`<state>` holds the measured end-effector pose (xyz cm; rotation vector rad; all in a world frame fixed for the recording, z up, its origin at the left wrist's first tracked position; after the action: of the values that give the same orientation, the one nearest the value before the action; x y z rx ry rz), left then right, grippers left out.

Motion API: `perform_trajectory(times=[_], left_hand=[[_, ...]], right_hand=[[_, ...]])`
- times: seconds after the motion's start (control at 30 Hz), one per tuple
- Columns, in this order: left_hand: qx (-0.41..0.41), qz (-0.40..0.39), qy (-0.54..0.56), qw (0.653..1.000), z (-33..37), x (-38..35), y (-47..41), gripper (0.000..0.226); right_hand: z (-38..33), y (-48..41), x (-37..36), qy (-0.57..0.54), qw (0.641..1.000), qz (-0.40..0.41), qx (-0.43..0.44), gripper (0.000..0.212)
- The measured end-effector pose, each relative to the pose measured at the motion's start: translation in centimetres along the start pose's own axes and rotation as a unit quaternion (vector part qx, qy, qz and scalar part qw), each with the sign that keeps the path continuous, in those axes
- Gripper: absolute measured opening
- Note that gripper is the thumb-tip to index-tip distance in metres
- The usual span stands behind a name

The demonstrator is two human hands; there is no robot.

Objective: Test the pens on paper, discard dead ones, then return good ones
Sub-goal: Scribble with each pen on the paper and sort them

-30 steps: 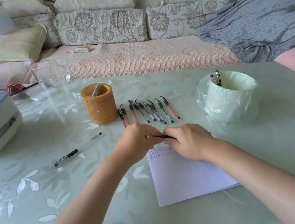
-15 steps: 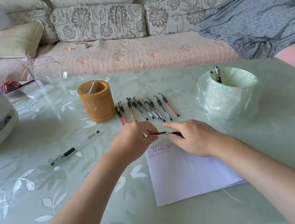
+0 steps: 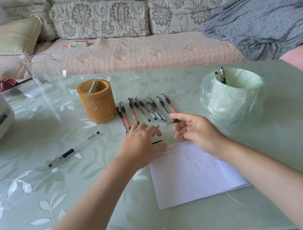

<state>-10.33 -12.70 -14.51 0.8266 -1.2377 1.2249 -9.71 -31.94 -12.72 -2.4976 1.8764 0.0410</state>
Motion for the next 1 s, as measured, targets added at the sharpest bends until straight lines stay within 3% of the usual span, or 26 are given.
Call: perform_trajectory(times=[0.1,0.2,0.4,0.77,1.0], left_hand=[[0.009,-0.004,0.002,1.0,0.0,-0.3,-0.1,0.043],[0.012,0.0,0.012,1.0,-0.2,-0.4,-0.3,0.043],[0.01,-0.008,0.025,1.0,-0.5,-0.5,-0.8,0.046],[0.015,-0.009,0.022,1.0,-0.5,-0.7,-1.0,0.05],[0.015,-0.018,0.019,1.0,-0.4,-0.5,-1.1,0.05]], right_hand=[[0.1,0.5,-0.2,0.02,1.0,-0.004,0.01,0.008],[0.9,0.6,0.1,0.01,1.0,-0.004,0.002,0.023],[1.6,0.3,0.3,0.023,0.999,-0.024,-0.028,0.011],[2.4,0.1,0.3,0.071,0.996,-0.051,0.003,0.031],[2.6,0.1,0.3,0.094,0.994,-0.054,0.022,0.028]])
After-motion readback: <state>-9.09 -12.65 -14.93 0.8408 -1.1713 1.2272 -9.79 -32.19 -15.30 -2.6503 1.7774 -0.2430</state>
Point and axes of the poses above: each hand's wrist, its own y-axis away from the middle knuckle, its own x-axis out of the back of the hand, z = x × y, the point moved 1 cm from there along -y, towards the middle knuckle, and after that the axes turned 12 degrees about -y, right-handed, at the moved point
